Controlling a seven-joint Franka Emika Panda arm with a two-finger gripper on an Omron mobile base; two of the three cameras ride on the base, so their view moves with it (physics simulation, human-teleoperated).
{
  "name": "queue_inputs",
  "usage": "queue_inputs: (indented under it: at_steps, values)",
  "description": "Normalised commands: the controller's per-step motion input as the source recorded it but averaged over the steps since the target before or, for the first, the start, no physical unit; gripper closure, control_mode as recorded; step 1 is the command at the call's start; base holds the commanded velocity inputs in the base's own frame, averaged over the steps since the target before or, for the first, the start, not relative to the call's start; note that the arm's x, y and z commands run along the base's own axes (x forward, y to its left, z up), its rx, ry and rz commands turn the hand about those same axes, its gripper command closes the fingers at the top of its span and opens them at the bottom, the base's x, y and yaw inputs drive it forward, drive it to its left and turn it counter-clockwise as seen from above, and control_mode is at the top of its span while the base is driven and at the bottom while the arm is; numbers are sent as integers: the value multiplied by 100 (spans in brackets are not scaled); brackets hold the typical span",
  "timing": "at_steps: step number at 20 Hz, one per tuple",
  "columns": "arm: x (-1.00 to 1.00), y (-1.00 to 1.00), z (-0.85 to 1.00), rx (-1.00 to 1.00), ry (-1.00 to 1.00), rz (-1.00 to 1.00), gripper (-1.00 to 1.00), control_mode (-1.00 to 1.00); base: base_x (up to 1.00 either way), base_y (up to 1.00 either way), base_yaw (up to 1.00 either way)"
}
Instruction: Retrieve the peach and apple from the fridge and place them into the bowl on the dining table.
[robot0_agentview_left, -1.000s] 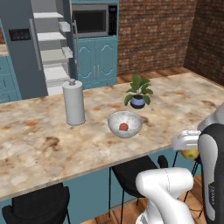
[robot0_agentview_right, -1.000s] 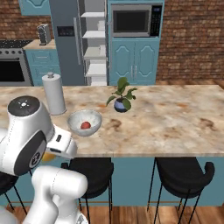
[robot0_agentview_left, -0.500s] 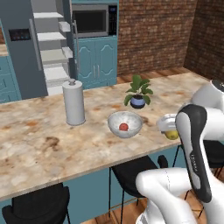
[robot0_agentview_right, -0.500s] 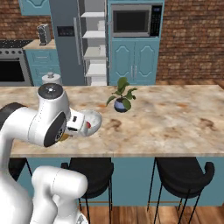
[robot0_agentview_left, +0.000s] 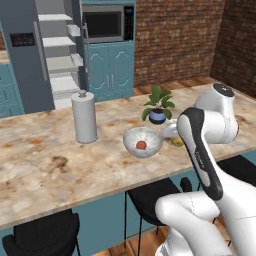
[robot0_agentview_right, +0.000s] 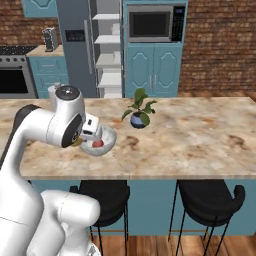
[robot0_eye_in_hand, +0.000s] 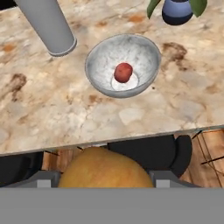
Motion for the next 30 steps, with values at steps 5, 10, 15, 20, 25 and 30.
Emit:
queue_inputs:
  at_steps: [5, 10, 15, 20, 25, 30]
  values:
    - [57, 23, -22, 0, 0, 0, 100, -100, 0, 0, 0]
    - [76, 11, -34, 0, 0, 0, 100, -100, 0, 0, 0]
    - [69, 0, -38, 0, 0, 0, 100, -100, 0, 0, 0]
    - [61, 0, -38, 0, 0, 0, 100, -100, 0, 0, 0]
    - [58, 0, -30, 0, 0, 0, 100, -100, 0, 0, 0]
    - [41, 0, -19, 0, 0, 0, 100, -100, 0, 0, 0]
